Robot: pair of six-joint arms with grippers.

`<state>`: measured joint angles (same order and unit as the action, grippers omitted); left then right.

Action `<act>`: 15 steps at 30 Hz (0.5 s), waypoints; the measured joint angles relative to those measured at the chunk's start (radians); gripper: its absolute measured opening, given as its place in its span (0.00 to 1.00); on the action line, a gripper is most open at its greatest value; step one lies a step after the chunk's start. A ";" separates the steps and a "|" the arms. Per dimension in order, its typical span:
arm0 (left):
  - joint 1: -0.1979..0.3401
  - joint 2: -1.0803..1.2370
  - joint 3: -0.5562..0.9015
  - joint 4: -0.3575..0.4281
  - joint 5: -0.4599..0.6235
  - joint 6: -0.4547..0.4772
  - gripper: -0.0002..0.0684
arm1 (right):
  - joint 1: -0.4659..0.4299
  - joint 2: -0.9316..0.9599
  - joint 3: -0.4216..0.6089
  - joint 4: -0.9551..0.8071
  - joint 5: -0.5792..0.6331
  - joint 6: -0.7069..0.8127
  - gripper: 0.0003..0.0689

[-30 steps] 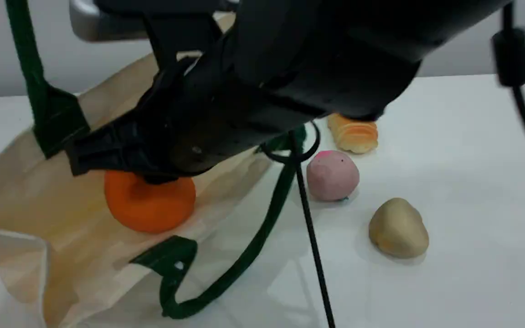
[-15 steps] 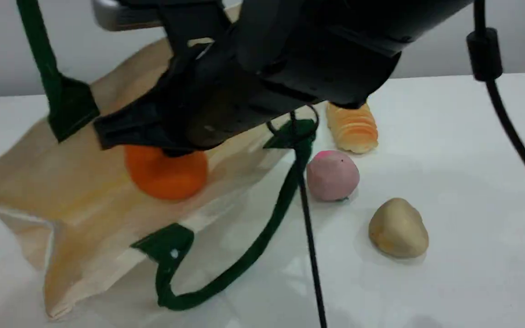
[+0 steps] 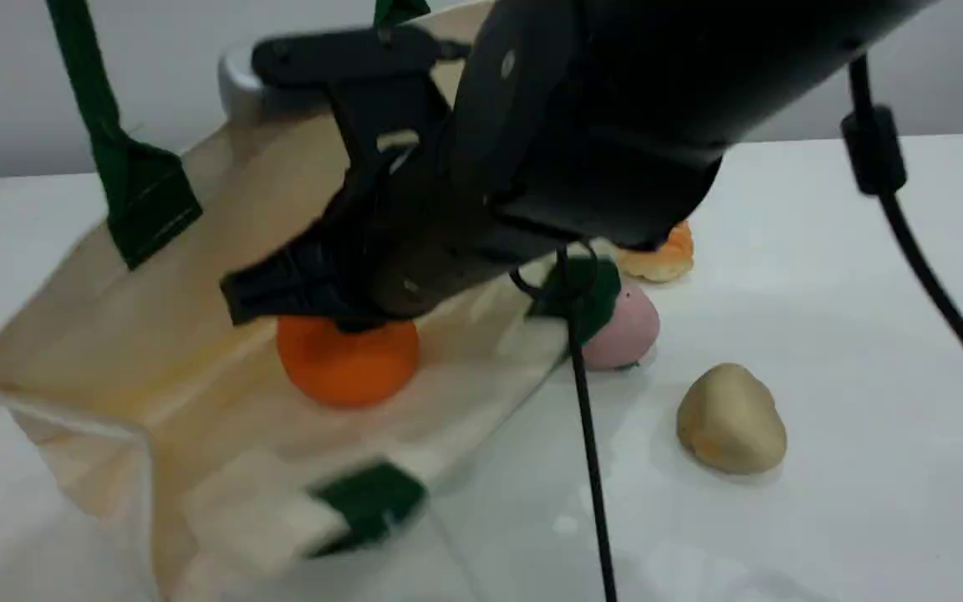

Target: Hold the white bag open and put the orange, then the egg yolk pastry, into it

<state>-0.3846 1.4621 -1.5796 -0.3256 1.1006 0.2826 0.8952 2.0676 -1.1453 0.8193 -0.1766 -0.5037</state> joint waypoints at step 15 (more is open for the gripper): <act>0.000 0.000 0.000 0.005 0.000 -0.001 0.10 | 0.000 -0.009 0.000 -0.010 0.030 -0.041 0.40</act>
<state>-0.3846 1.4621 -1.5796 -0.3203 1.1003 0.2817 0.8952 2.0587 -1.1453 0.8089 -0.1464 -0.5443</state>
